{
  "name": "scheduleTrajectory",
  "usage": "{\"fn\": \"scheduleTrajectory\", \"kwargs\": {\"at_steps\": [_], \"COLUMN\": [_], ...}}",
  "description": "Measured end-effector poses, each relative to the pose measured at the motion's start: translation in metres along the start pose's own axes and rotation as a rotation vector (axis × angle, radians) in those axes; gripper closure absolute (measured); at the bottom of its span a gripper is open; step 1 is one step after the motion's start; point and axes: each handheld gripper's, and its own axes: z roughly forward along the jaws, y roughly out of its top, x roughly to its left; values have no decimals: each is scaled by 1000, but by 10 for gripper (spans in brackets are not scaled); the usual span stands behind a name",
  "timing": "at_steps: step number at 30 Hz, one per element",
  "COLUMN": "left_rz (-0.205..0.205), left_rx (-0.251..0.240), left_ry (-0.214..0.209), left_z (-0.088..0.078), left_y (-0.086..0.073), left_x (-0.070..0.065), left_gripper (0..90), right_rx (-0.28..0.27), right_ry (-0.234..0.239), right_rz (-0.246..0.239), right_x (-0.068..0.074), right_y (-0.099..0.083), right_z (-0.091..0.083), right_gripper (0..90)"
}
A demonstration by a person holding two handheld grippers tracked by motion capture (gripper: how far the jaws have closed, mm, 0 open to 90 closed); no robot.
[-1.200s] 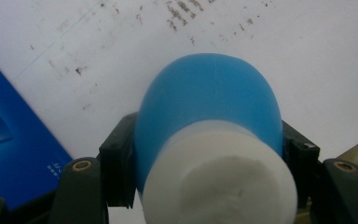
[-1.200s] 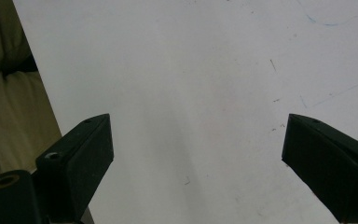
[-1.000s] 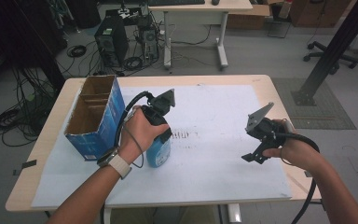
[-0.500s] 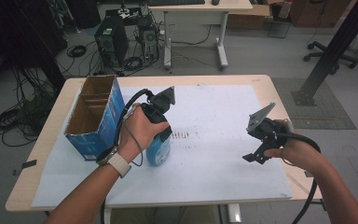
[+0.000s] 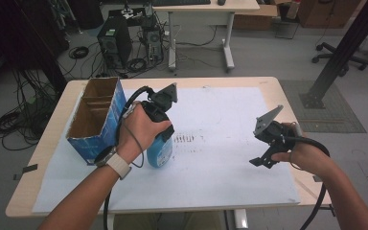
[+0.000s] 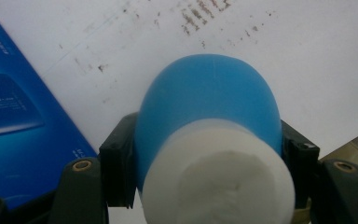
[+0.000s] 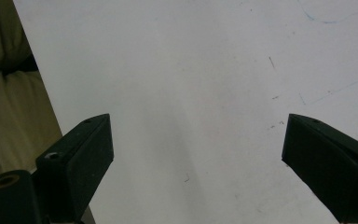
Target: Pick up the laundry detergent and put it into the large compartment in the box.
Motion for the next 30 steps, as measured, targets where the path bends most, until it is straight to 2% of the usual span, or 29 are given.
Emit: {"fn": "scheduleTrajectory", "kwargs": {"at_steps": [11,21,30], "left_rz": [-19,-42,-67], "left_rx": [-2,-13,-18], "left_ry": [-3,16,22], "left_z": [-20,-45,-59], "left_y": [3,8,10], "left_x": [6,10,15], "left_gripper": [372,373,373], "right_rx": [0,-2,-6], "right_ry": [-2,-4,-4], "right_rz": [-2,0,-1], "right_x": [0,0,0], "right_y": [1,0,0], "right_z": [-2,-3,-3], "right_gripper": [90,90,90]}}
